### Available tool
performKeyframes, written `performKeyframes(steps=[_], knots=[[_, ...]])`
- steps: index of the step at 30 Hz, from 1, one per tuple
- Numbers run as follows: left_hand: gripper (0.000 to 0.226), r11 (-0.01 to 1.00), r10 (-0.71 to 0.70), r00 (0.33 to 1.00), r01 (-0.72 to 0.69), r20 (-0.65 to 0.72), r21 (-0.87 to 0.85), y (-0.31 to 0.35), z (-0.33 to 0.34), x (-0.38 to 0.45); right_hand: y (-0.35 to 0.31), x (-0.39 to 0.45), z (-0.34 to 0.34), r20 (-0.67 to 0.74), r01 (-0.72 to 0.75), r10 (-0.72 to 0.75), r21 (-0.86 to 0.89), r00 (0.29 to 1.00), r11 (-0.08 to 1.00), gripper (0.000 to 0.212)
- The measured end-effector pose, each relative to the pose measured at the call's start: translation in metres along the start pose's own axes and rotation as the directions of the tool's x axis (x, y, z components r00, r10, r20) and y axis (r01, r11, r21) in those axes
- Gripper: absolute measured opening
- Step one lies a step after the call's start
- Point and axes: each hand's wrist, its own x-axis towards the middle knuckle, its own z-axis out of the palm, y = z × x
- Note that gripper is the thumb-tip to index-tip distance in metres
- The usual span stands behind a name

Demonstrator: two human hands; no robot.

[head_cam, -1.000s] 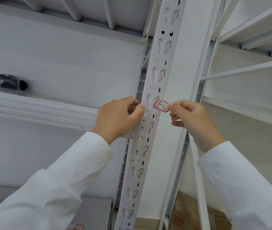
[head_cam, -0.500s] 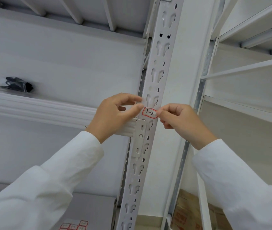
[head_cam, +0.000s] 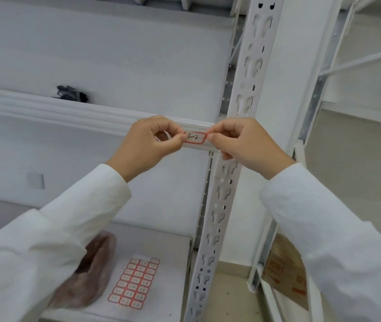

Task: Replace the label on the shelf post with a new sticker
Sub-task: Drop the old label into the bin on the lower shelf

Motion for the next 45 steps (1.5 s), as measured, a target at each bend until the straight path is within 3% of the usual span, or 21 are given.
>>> performKeyframes(steps=[7, 15, 25, 30, 32, 38, 45], knots=[[0.016, 0.965, -0.258, 0.964, 0.255, 0.057, 0.063, -0.049, -0.055, -0.058, 0.007, -0.014, 0.085, 0.164, -0.041, 0.038, 0.015, 0.986, 0.999, 0.015], [0.016, 0.834, -0.550, 0.832, 0.543, 0.071, 0.091, -0.109, -0.099, -0.096, 0.029, 0.007, 0.180, 0.283, -0.158, 0.147, 0.018, 0.948, 0.987, 0.017], [0.022, 0.747, -0.659, 0.752, 0.656, -0.009, 0.106, -0.176, -0.119, -0.119, 0.067, 0.027, 0.274, 0.361, -0.396, 0.323, 0.151, 0.875, 0.906, 0.011], [0.021, 0.691, -0.702, 0.710, 0.697, -0.049, 0.190, -0.220, -0.117, -0.134, 0.095, 0.034, 0.322, 0.317, -0.252, 0.300, -0.184, 0.900, 0.950, 0.010], [0.021, 0.668, -0.719, 0.693, 0.711, -0.058, 0.218, -0.237, -0.117, -0.137, 0.106, 0.038, 0.335, 0.335, -0.244, 0.317, -0.242, 0.887, 0.939, 0.012], [0.021, 0.597, -0.787, 0.617, 0.766, -0.014, 0.238, -0.274, -0.121, -0.144, 0.141, 0.043, 0.362, 0.419, -0.341, 0.338, -0.072, 0.843, 0.937, 0.009], [0.013, 0.562, -0.824, 0.566, 0.807, 0.036, 0.182, -0.302, -0.116, -0.151, 0.162, 0.044, 0.388, 0.482, -0.361, 0.332, -0.035, 0.810, 0.932, 0.007]])
